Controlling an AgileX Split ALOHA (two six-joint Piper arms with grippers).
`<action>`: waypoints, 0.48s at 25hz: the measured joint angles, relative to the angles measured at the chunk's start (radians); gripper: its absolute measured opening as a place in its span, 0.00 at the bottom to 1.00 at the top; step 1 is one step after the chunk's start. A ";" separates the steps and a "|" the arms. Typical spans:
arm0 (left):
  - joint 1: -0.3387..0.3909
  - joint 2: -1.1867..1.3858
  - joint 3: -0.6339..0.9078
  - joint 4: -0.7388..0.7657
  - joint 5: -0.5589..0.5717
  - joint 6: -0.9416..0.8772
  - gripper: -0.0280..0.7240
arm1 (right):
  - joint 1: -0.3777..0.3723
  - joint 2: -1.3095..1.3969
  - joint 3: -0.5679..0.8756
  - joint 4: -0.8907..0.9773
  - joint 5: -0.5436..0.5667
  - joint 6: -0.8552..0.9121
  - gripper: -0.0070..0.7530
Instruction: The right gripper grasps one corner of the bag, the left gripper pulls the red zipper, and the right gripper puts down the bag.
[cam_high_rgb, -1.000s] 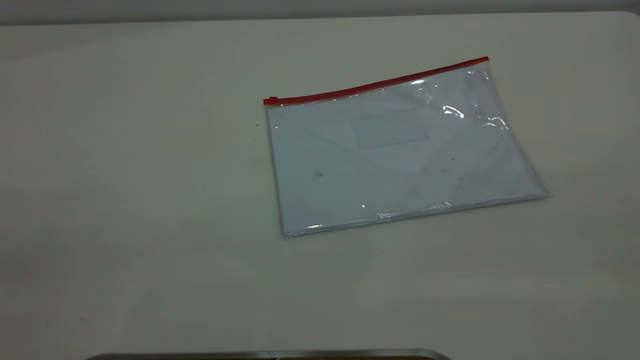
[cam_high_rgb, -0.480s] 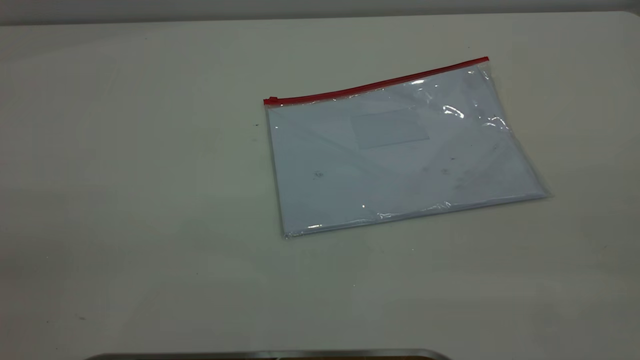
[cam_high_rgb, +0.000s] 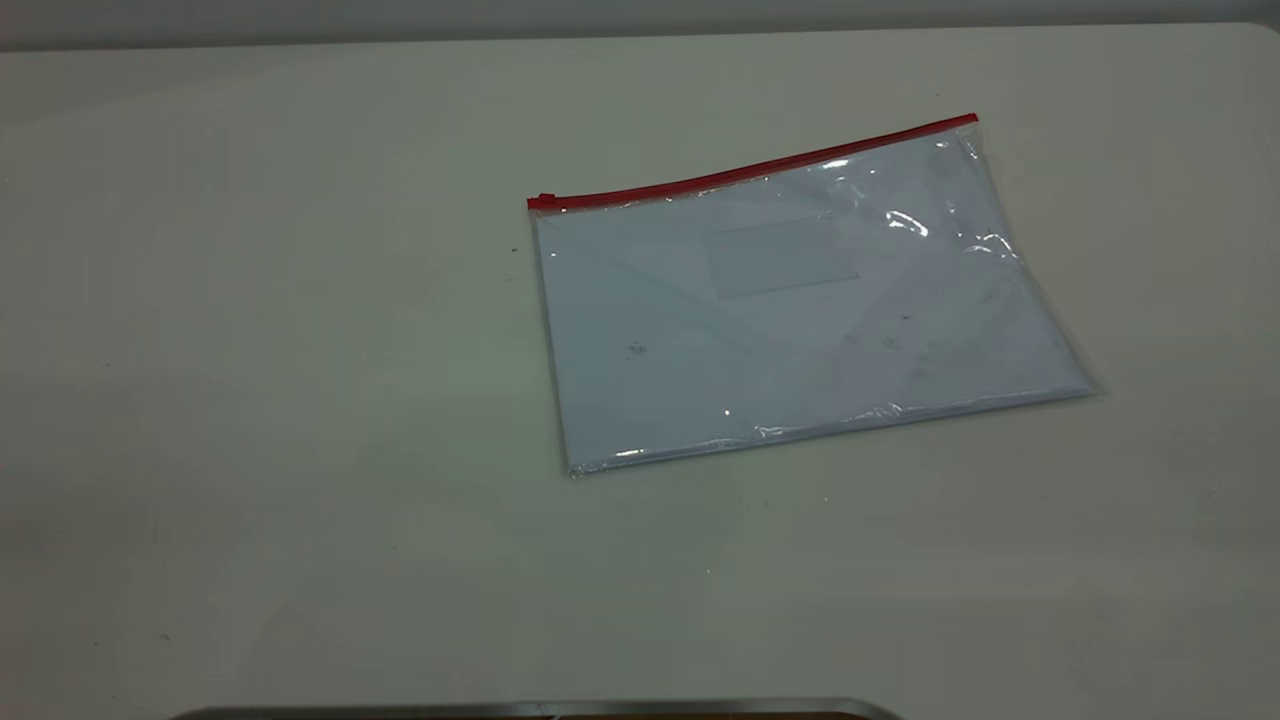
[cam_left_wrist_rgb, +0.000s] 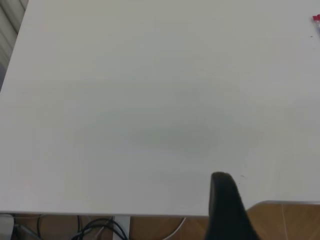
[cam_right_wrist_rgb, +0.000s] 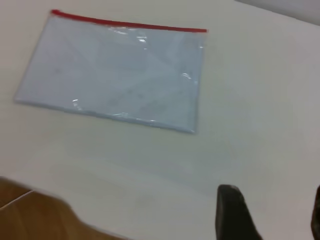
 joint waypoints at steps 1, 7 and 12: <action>-0.001 0.000 0.000 0.000 0.000 0.000 0.72 | 0.019 0.000 0.000 0.000 0.000 -0.001 0.55; -0.002 0.000 0.000 0.000 0.000 -0.001 0.72 | 0.036 -0.012 0.000 -0.081 -0.017 0.112 0.55; -0.002 0.000 0.000 0.000 0.000 -0.001 0.72 | 0.036 -0.012 0.002 -0.186 -0.025 0.271 0.55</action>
